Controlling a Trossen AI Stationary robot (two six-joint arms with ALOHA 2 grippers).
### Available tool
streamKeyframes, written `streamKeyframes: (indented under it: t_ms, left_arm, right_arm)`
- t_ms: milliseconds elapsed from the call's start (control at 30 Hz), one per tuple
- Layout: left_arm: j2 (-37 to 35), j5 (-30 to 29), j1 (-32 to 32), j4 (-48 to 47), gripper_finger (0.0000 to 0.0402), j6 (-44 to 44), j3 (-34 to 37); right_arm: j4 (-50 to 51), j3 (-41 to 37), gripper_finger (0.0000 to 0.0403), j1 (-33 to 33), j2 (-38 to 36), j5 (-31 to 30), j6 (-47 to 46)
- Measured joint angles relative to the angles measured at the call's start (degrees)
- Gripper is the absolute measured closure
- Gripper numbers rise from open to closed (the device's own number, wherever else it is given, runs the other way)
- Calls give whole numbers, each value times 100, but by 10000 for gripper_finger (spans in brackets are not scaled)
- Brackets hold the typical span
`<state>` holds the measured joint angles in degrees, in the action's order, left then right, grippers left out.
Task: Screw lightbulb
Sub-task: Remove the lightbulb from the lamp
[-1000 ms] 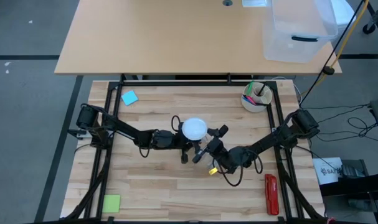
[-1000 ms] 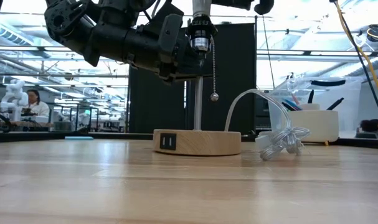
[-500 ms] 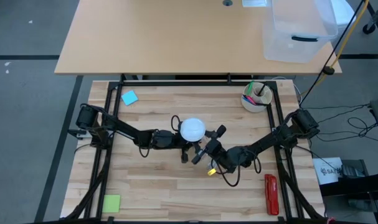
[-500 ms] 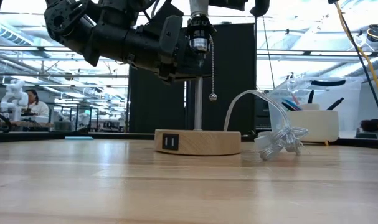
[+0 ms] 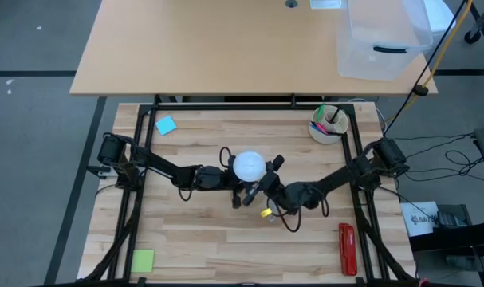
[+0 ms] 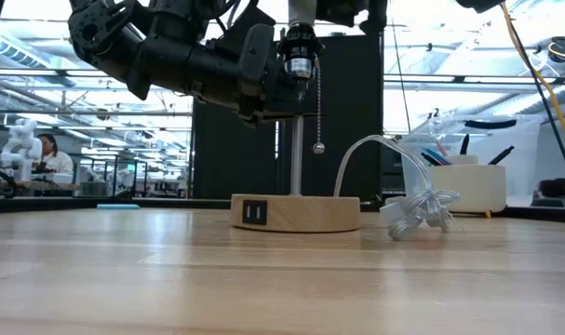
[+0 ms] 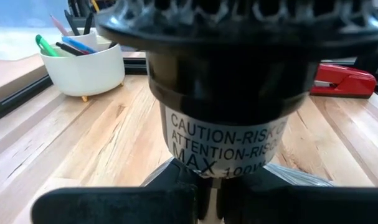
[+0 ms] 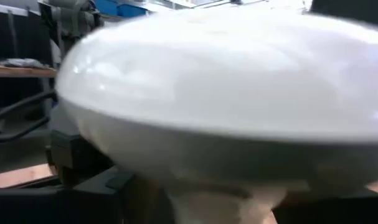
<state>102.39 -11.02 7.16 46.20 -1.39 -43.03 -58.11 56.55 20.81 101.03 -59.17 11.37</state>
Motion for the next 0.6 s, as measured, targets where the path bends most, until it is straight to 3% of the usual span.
streamKeyframes:
  t_ms: [167, 433, 600]
  left_arm:
    - [0, 1, 0, -12, 374, -2, 2]
    - [0, 127, 0, -27, 374, 53, 4]
    - [0, 438, -4, -46, 374, 140, 7]
  right_arm:
    - [4, 0, 158, -100, 0, 293, -63]
    - [49, -7, 229, -44, 4, 247, 292]
    - [487, -9, 239, -23, -108, 488, 47]
